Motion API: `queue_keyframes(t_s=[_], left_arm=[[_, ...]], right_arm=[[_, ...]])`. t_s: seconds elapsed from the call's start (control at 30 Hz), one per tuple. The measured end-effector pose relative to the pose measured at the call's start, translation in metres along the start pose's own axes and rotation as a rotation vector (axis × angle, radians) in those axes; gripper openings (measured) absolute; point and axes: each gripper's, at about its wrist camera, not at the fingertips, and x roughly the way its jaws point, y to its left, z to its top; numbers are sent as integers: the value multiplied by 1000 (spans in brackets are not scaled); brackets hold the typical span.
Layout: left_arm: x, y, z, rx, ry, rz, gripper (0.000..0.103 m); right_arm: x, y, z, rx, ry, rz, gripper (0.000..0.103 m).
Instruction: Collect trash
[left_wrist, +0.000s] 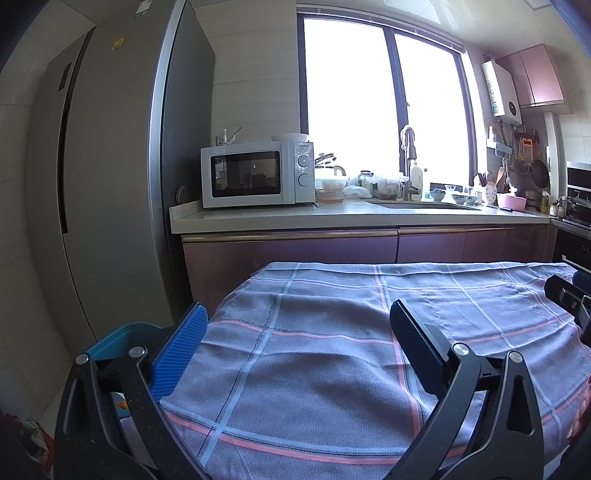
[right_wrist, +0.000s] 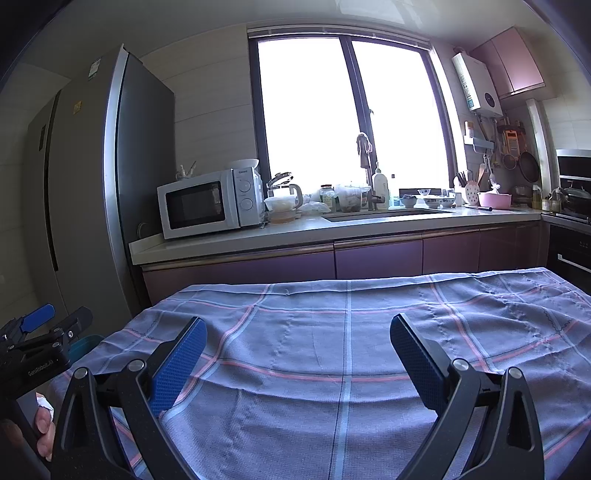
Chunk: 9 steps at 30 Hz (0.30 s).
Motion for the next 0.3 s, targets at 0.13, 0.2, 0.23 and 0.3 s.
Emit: queue_keyframes(t_s=[0.13, 0.2, 0.23, 0.3], left_arm=[[16, -2, 0, 1, 80, -34, 97], [29, -4, -1, 8, 126, -34, 97], [38, -4, 0, 11, 155, -46, 97], [60, -2, 1, -1, 230, -78, 97]], right_arm=[[1, -5, -1, 4, 7, -6, 96], [3, -10, -1, 5, 15, -15, 96], [5, -13, 0, 7, 25, -17, 96], [11, -22, 1, 9, 53, -30, 96]])
